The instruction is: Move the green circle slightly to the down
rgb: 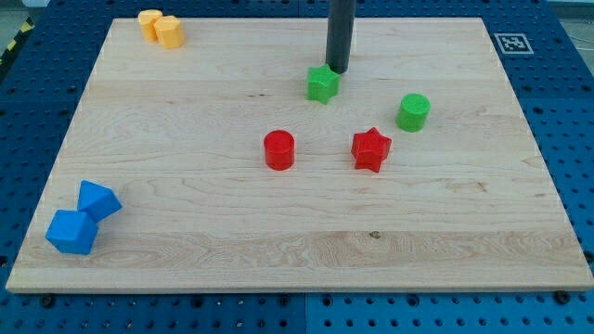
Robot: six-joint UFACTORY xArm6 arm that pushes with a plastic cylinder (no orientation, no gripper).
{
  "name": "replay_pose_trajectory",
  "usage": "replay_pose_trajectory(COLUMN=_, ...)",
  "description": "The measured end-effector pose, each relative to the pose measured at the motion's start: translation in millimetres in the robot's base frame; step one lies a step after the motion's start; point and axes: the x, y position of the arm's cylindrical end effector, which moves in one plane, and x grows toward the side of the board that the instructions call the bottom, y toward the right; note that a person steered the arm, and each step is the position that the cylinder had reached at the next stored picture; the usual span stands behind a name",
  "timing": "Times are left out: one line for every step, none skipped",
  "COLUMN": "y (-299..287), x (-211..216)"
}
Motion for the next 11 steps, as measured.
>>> replay_pose_trajectory(y=18.8, x=6.1)
replay_pose_trajectory(y=44.5, x=19.2)
replay_pose_trajectory(y=51.6, x=28.7)
replay_pose_trajectory(y=56.4, x=40.3)
replay_pose_trajectory(y=67.1, x=59.1)
replay_pose_trajectory(y=73.7, x=60.3)
replay_pose_trajectory(y=81.4, x=60.3)
replay_pose_trajectory(y=82.5, x=60.3)
replay_pose_trajectory(y=86.5, x=66.1)
replay_pose_trajectory(y=92.9, x=75.7)
replay_pose_trajectory(y=100.7, x=92.1)
